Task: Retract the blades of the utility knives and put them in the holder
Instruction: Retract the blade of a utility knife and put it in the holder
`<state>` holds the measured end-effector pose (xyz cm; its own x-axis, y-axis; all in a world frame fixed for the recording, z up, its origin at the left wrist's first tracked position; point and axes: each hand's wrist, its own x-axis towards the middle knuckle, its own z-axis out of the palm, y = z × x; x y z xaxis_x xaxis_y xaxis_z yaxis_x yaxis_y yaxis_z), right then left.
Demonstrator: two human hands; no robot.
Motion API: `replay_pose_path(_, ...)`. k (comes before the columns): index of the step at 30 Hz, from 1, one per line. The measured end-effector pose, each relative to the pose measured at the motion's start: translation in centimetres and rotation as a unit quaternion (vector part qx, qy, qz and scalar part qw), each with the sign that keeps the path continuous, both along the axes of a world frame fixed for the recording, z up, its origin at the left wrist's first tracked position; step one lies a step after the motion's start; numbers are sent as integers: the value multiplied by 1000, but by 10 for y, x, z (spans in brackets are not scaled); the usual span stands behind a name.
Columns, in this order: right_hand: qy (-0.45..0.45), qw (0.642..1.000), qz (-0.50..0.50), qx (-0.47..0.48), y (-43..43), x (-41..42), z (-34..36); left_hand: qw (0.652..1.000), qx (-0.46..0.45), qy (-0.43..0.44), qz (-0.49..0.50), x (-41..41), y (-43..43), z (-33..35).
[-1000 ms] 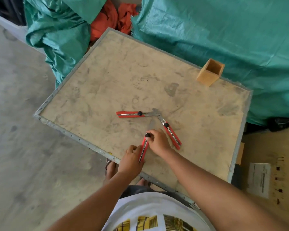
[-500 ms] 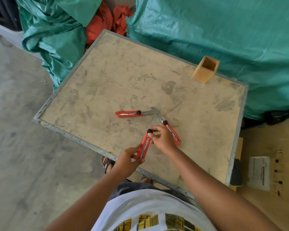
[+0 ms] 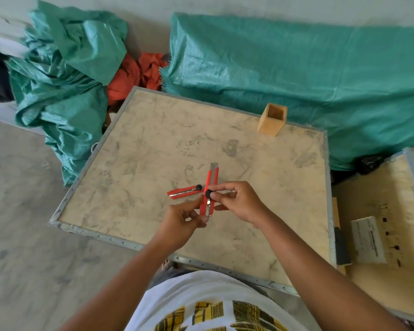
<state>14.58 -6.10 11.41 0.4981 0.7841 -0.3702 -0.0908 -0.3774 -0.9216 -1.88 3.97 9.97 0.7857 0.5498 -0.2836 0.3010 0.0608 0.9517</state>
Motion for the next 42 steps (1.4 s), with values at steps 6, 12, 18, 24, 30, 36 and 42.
replay_pose_path(6, -136, 990, 31, -1, 10, -10, 16, 999, -5, -28, -26, 6, 30, 24)
replay_pose_path(12, -209, 978, 19, -7, 13, -16, 32, 998, -18, -30, -50, 9, 49, 33)
replay_pose_path(18, -241, 970, -34, -3, 17, -25, 39, 995, -20, -47, -87, 16, 63, 42)
replay_pose_path(24, -246, 963, -112, 9, 15, -28, 43, 989, -18, -58, -136, 30, 71, 49)
replay_pose_path(30, -246, 959, -143, 0, 4, -21, 41, 985, -28, -60, -161, 49, 68, 51)
replay_pose_path(36, -256, 940, -224, 5, -10, -13, 35, 981, -18, -37, -188, 76, 53, 46)
replay_pose_path(42, -137, 952, -271, 27, -31, 36, 34, 980, 4, -30, -199, 118, 35, 42)
